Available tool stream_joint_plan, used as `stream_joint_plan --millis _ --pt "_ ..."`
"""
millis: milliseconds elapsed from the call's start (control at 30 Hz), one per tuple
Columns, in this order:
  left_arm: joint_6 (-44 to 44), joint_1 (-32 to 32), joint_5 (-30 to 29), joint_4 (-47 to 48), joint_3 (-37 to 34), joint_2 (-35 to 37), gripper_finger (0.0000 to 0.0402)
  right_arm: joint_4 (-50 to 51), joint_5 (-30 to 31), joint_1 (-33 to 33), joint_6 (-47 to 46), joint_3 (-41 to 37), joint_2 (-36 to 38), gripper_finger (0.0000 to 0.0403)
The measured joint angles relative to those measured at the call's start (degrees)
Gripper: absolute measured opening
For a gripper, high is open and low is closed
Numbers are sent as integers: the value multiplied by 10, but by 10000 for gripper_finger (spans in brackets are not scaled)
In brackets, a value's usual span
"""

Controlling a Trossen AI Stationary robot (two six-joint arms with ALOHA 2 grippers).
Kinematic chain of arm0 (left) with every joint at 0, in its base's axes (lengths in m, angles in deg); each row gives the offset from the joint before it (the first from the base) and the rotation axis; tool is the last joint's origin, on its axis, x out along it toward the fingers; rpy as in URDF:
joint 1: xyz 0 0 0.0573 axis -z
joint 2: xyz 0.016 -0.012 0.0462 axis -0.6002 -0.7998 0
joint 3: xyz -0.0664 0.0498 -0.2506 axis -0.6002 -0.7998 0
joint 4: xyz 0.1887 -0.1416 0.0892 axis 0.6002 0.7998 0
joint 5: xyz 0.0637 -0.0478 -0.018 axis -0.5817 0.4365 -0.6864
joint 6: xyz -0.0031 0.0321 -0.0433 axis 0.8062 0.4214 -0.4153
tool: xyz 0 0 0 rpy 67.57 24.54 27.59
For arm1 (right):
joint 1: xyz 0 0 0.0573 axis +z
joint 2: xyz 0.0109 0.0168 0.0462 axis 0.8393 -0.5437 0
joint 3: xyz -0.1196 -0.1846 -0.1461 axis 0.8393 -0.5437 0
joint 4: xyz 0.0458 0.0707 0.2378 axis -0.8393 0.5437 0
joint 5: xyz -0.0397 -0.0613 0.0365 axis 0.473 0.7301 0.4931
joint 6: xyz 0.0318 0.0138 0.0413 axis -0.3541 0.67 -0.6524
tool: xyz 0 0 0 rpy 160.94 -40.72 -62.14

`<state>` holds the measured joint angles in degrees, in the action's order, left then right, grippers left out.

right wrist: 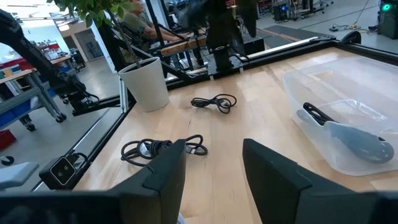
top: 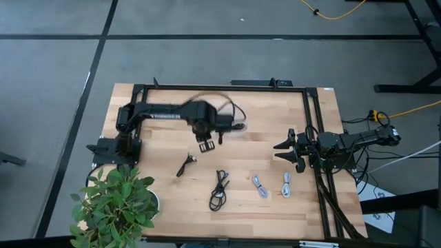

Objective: Pick and place USB-C Cables
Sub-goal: Put the top black charger cable into the transparent bin

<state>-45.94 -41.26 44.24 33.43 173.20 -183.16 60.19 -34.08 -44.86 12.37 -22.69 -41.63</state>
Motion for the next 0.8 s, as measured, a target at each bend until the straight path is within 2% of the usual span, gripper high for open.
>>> stream_joint_plan --millis 133,267,533,667,800 --pt "17 -57 68 19 -1 9 112 0 0 0 0 0 0 164" --pt "19 -84 78 32 0 27 113 1 -3 0 0 0 0 164" --pt "35 -84 100 30 -4 85 114 4 -26 0 0 0 -3 164" --pt "34 -84 90 26 -29 119 114 5 -25 0 -2 0 -5 164" --pt "30 -87 91 -20 -96 156 114 5 -25 0 -14 0 -5 164"
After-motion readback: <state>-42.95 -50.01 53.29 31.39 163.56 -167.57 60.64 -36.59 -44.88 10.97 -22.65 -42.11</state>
